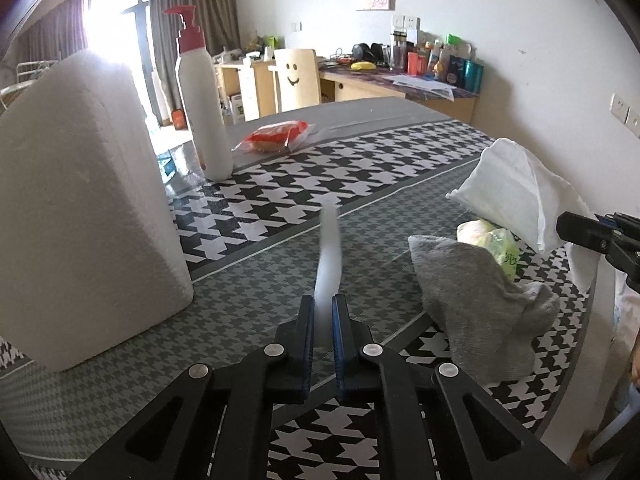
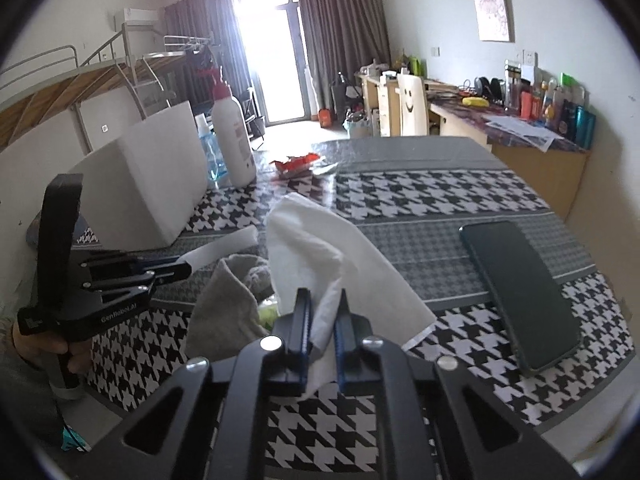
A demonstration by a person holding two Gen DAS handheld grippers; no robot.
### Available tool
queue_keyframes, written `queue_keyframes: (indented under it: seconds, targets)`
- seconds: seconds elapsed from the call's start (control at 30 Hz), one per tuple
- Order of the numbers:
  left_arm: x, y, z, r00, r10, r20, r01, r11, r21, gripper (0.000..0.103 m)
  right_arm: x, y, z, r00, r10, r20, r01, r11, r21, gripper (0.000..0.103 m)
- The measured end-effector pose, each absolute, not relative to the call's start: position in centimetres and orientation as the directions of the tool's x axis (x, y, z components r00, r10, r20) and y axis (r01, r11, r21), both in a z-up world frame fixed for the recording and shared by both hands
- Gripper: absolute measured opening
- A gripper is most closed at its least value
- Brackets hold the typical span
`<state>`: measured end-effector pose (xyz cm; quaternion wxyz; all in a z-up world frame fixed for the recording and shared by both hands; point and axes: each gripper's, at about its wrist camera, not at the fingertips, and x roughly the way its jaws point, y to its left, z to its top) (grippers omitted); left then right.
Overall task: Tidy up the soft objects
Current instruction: 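Lift and carry the tube and tissue with both tools toward the white foam box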
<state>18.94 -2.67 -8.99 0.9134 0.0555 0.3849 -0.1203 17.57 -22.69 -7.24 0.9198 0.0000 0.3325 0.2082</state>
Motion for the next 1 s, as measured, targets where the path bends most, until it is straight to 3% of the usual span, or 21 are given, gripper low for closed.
queue_keyframes:
  seconds: [1.0]
  targets:
    - [13.7,-1.7,-3.7,0.79,-0.2,-0.58,0.249,0.969,0.005,0.009,15.8,-21.6,-3.5,0.771,0.379,-0.513,-0.383,0.918,0.102,0.013]
